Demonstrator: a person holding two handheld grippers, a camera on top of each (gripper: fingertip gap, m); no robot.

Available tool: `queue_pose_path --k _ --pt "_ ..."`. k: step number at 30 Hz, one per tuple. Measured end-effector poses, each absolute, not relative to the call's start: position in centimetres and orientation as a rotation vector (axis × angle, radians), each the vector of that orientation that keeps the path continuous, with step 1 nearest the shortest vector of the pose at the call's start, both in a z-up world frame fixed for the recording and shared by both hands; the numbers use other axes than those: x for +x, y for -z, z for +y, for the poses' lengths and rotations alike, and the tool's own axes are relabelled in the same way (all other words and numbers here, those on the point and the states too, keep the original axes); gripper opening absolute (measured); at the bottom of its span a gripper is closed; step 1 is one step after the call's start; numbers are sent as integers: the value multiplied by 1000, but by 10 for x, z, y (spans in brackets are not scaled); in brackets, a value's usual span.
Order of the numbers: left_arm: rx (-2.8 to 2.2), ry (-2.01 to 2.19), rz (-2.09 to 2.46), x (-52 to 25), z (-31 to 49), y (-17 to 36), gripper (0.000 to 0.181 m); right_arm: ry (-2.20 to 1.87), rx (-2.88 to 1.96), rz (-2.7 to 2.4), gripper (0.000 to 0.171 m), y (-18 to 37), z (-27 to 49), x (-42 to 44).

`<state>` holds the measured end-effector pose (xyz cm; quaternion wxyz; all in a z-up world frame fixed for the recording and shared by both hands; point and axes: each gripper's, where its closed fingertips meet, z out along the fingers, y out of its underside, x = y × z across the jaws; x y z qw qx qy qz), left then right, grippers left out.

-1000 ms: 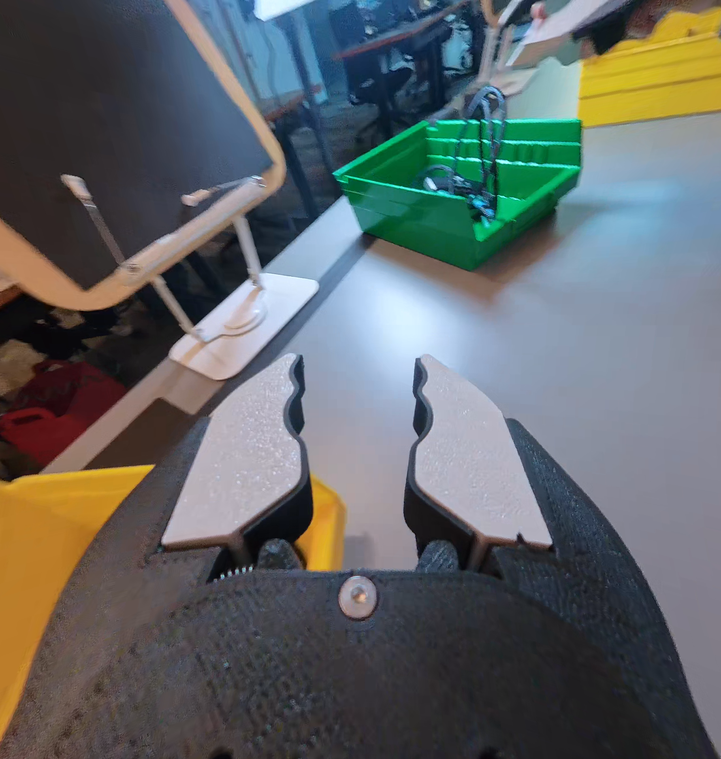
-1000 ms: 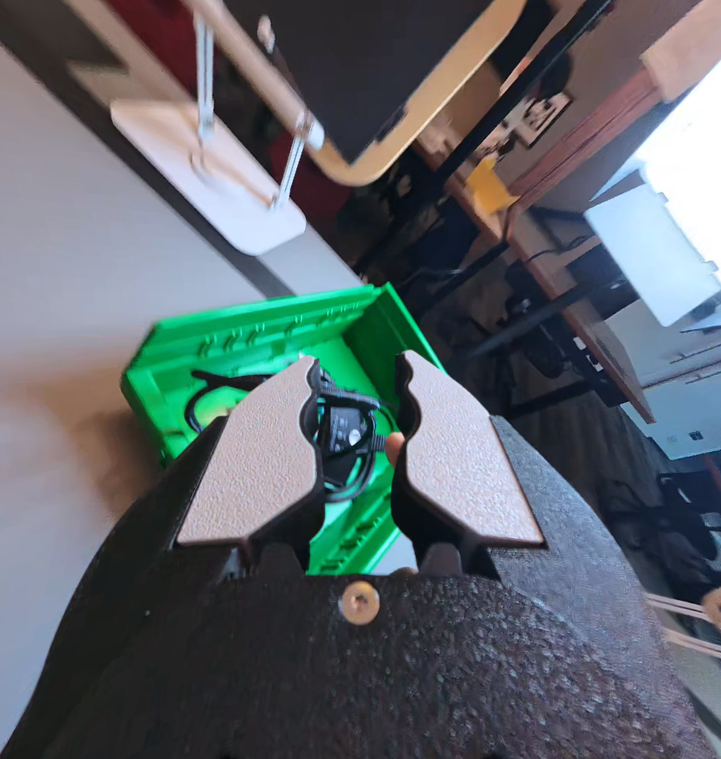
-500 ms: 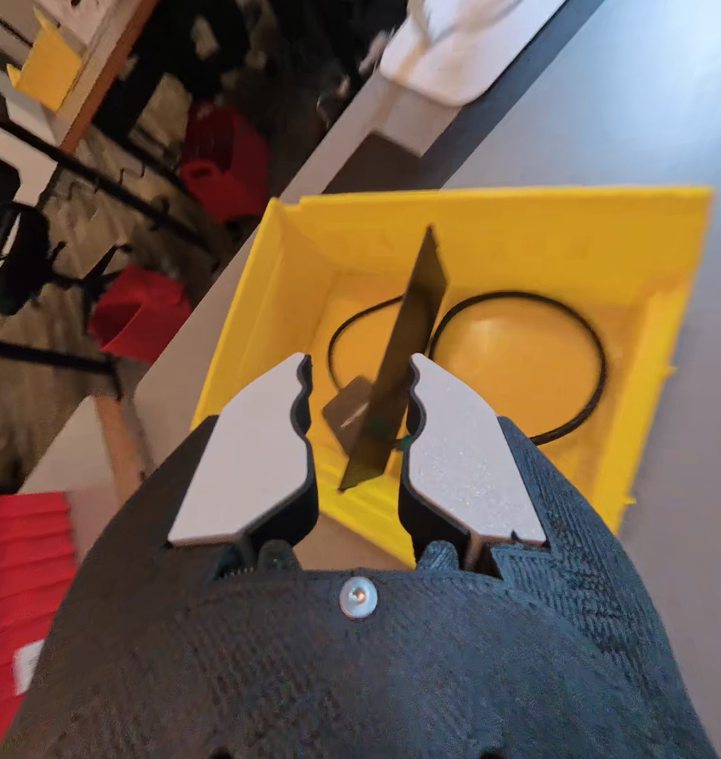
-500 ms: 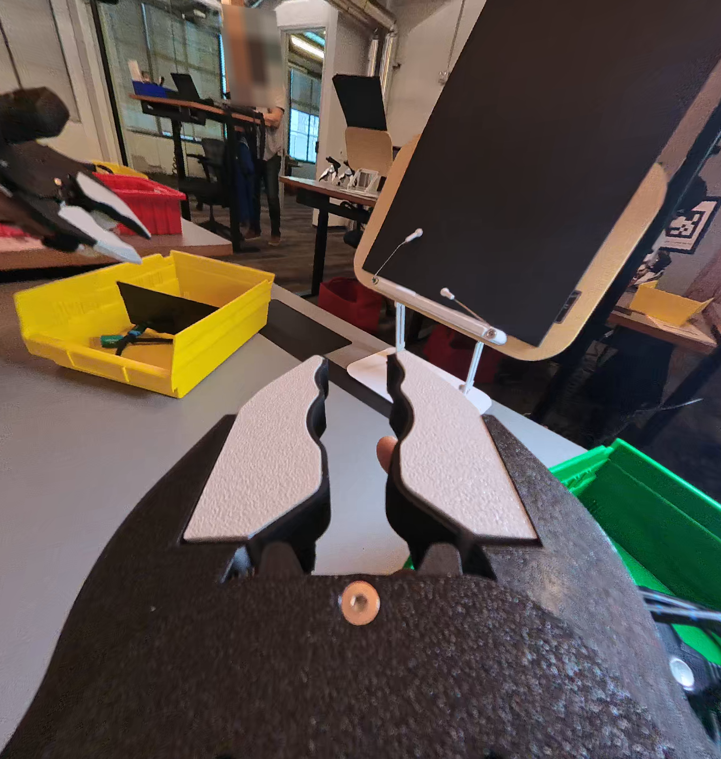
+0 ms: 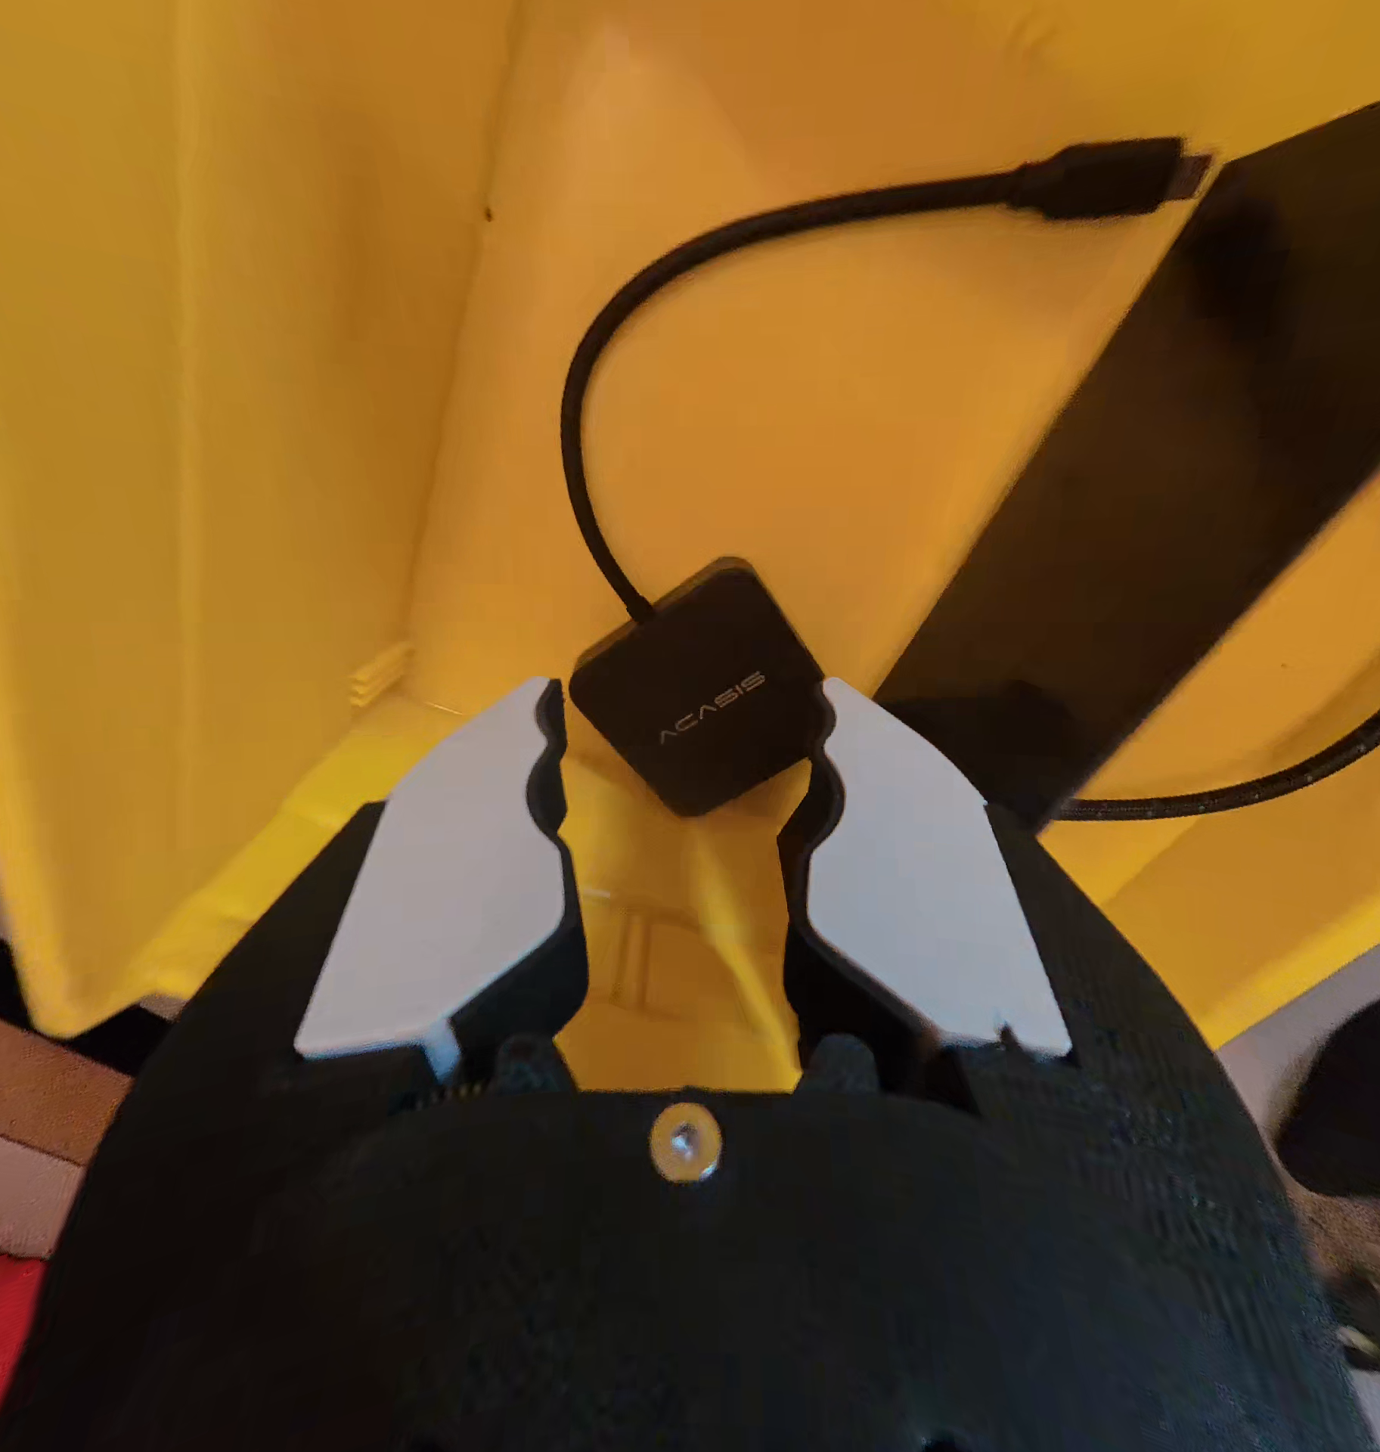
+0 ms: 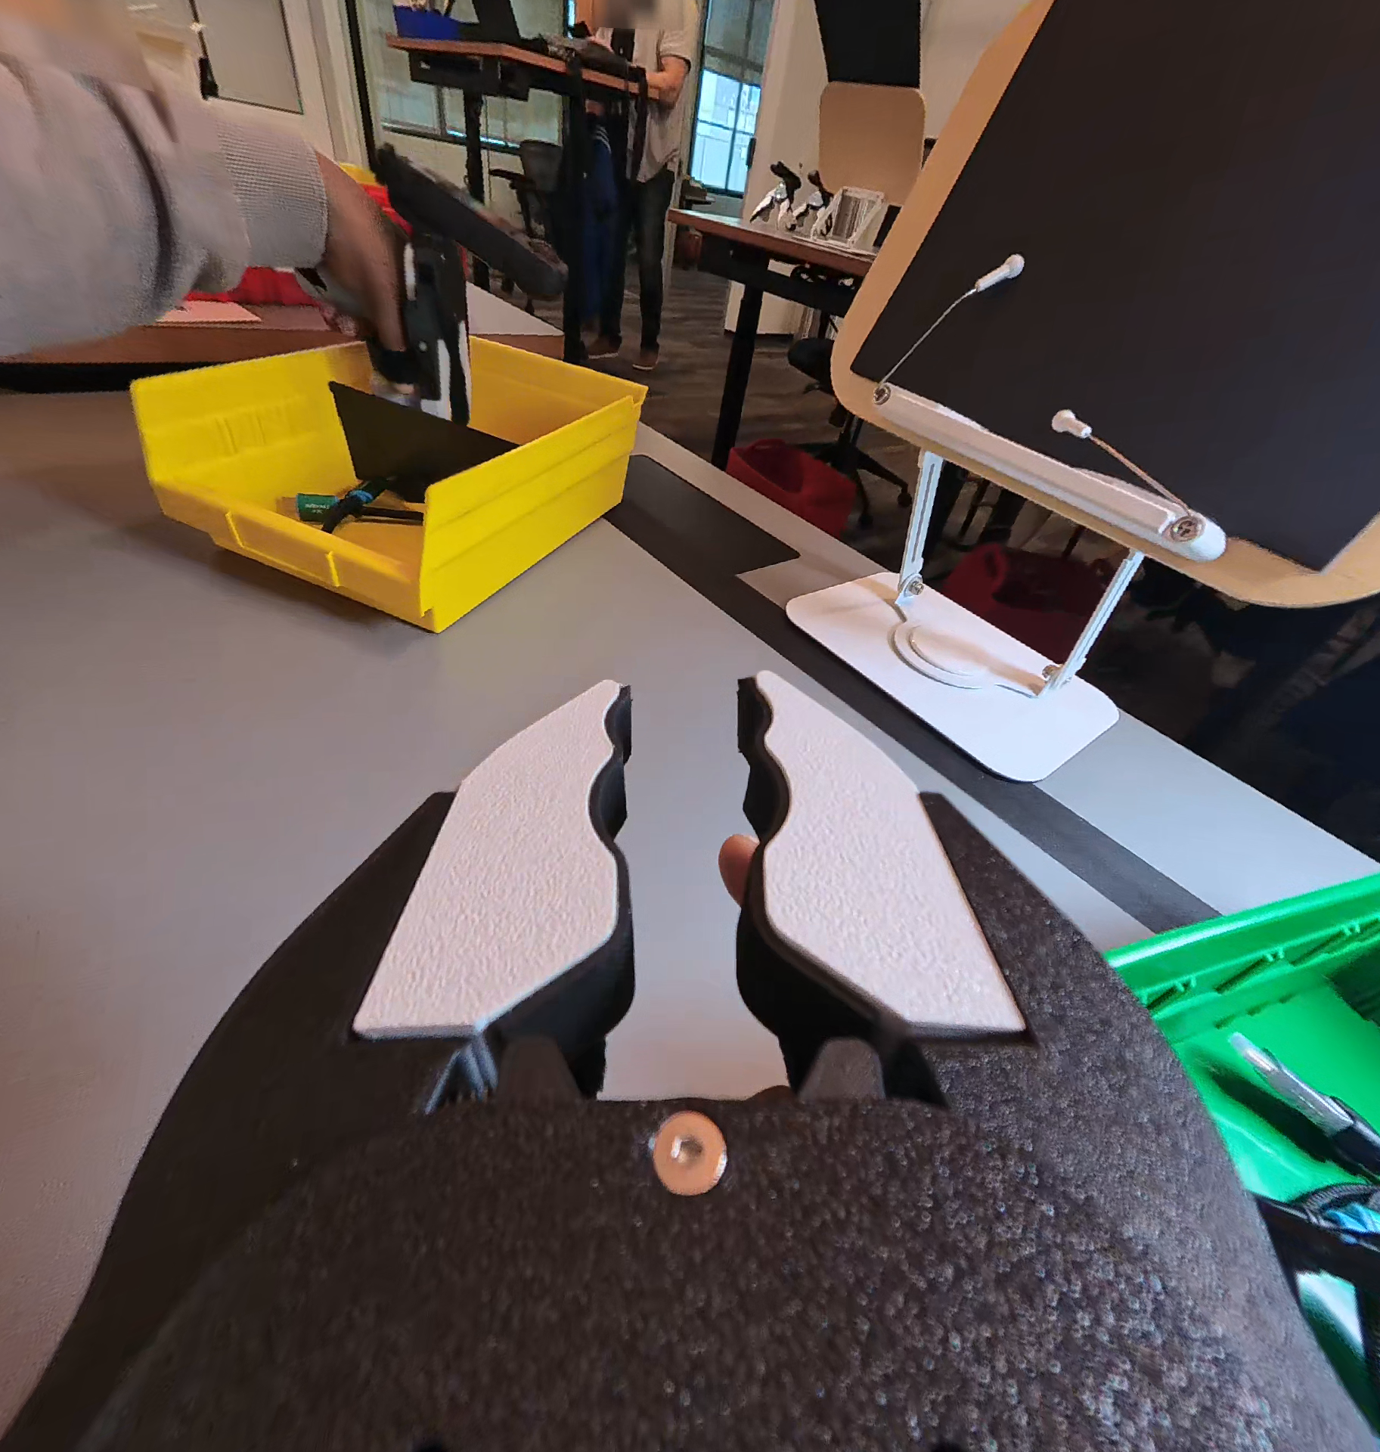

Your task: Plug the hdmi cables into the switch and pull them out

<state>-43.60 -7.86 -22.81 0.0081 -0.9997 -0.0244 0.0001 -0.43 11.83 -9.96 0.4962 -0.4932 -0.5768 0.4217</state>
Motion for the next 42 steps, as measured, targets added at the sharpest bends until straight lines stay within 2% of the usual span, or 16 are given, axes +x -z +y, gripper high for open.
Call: queue_pose_path --k 1,8,16,21,22,26,29,35,42 --pt "-3168 32 -112 -437 -82 235 62 -1024 -1199 -1398 26 102 120 -4" --pt "-3336 148 -194 -428 -90 259 73 -1050 -1248 -1393 25 114 129 -6" --pt "-3389 31 41 -431 -87 251 71 -996 -1245 -1386 23 113 136 1" --pt "-3117 -133 55 -443 -60 199 70 -997 -1228 -1362 23 105 137 5" --pt "-3025 -156 51 -443 -50 182 49 -996 -1222 -1362 23 105 136 4" --pt "-2736 -222 85 -430 -29 122 42 -982 -1196 -1390 23 106 126 0" --pt "-2757 -340 140 -427 -40 122 40 -966 -1171 -1418 23 105 117 -5" --pt "-2661 -284 230 -390 -35 109 39 -924 -1112 -1425 23 96 106 -1" --pt "-2352 -26 459 -281 -7 62 39 -868 -1007 -1443 23 93 95 -6"
